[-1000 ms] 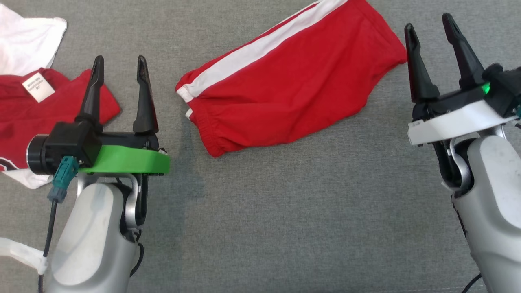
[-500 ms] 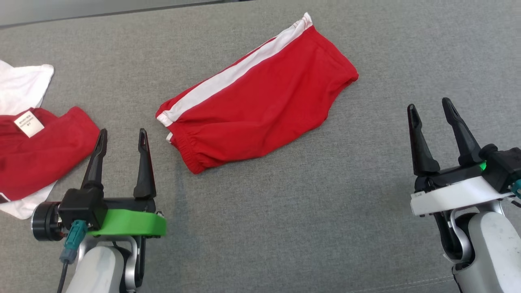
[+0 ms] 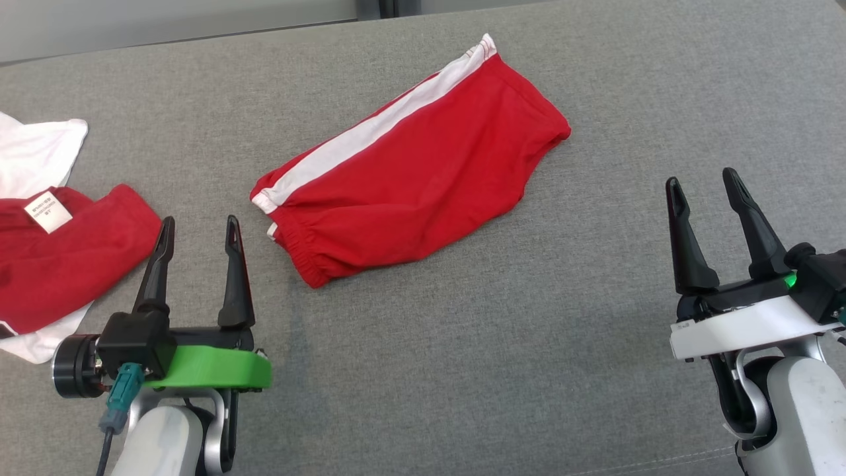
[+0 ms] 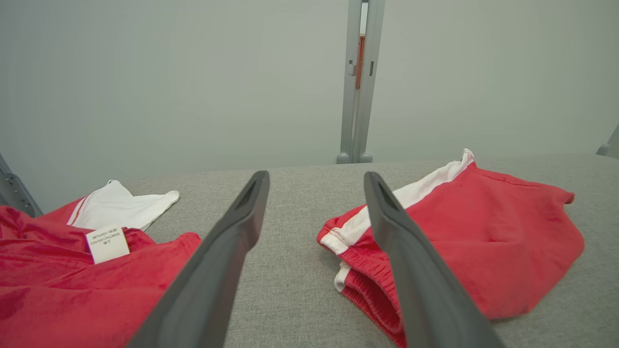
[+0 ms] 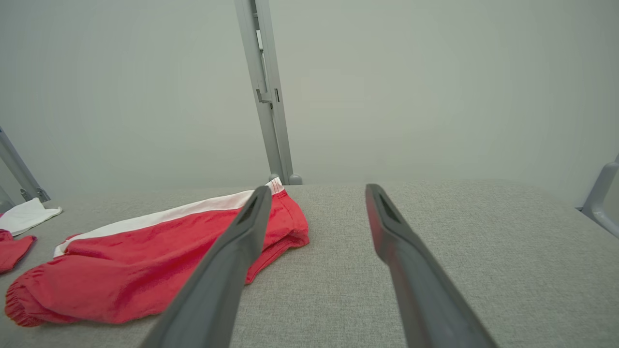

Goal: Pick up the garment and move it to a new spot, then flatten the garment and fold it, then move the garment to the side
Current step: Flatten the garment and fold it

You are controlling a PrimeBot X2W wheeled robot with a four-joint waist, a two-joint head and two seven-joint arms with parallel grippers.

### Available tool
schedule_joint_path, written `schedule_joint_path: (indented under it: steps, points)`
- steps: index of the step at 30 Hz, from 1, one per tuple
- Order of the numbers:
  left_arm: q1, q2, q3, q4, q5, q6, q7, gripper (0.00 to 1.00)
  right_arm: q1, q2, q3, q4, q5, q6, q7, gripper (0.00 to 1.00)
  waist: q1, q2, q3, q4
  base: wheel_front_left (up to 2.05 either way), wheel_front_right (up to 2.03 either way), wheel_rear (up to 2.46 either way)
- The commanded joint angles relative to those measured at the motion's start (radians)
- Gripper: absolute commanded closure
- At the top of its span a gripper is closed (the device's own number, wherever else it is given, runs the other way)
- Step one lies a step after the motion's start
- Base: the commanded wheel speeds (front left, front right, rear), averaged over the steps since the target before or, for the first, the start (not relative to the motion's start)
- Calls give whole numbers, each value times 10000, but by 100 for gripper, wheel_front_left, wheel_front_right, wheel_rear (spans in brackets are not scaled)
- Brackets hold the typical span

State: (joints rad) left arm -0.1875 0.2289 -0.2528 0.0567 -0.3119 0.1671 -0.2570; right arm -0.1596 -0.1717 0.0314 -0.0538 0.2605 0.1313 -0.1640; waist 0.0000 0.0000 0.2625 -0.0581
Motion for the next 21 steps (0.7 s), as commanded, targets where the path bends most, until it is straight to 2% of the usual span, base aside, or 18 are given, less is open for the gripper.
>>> schedule_joint_path:
  steps: [1, 7, 13, 21]
  points:
    - [90, 66, 10, -40, -72, 36, -19, 0, 88, 9, -26, -59, 18, -9, 26, 0, 0, 0, 12, 12, 0, 0, 0]
    - [-160, 40, -76, -151, -38, 18, -15, 0, -73, -55, -104, -150, 67, -9, 130, 0, 0, 0, 267, 162, 0, 0, 0]
    - [-648, -67, -264, -425, 58, -122, -17, 0, -628, -244, -233, -222, 73, -9, 395, 0, 0, 0, 1019, 595, 0, 0, 0]
    - [-1321, -328, -555, -652, 221, -322, -70, 0, -2157, -772, 119, 825, 239, -8, 735, 0, 0, 0, 2045, 1356, 0, 0, 0]
